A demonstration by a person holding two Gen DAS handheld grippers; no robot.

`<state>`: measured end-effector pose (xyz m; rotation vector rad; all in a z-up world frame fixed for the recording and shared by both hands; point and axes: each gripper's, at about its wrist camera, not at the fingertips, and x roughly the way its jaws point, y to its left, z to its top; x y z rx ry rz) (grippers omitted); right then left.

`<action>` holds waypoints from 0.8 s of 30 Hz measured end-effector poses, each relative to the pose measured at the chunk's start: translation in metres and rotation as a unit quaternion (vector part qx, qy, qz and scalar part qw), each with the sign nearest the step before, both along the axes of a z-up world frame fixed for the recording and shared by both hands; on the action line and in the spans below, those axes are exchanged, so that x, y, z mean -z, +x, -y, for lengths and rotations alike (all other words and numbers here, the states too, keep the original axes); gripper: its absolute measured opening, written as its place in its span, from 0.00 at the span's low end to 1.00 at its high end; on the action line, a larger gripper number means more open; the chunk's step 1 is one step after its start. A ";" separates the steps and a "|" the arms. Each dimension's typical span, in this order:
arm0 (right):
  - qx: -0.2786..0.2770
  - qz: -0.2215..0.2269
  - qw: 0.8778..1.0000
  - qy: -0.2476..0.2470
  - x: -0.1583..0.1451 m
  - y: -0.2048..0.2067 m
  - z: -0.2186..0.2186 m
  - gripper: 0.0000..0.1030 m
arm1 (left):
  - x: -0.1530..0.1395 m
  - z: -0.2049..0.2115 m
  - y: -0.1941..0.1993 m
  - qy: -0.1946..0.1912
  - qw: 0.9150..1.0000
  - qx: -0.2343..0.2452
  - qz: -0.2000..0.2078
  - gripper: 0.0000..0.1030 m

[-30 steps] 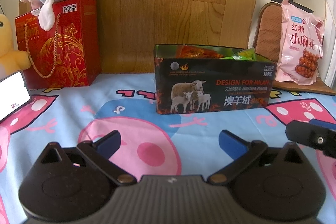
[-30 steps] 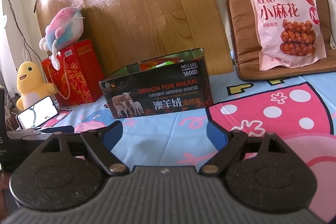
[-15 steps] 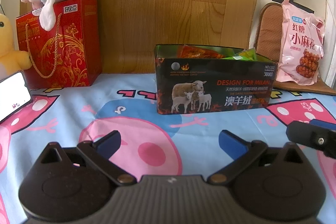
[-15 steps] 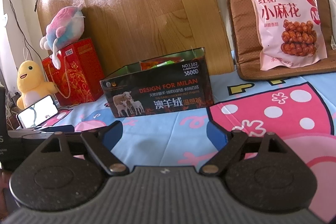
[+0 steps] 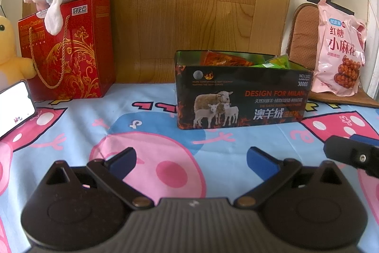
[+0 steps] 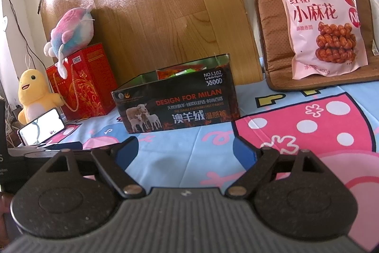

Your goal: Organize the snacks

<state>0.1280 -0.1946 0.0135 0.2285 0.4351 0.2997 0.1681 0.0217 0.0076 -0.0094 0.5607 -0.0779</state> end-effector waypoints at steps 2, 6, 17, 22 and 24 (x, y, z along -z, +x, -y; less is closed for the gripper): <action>-0.001 0.001 1.000 0.000 0.000 0.000 0.000 0.86 | 0.000 0.000 0.000 0.000 1.000 -0.001 -0.001 1.00; -0.002 0.001 1.000 0.000 0.000 0.000 0.000 0.86 | 0.000 0.000 0.000 0.002 1.000 -0.007 -0.001 1.00; 0.000 0.002 1.000 0.000 -0.001 -0.001 0.000 0.86 | -0.002 0.000 -0.001 0.013 1.000 -0.018 0.005 1.00; 0.000 0.002 1.000 -0.001 -0.001 -0.001 0.000 0.86 | -0.002 -0.001 -0.001 0.011 1.000 -0.015 0.004 1.00; 0.000 0.001 1.000 -0.002 -0.001 -0.001 0.001 0.86 | -0.002 -0.001 -0.001 0.010 1.000 -0.013 0.004 1.00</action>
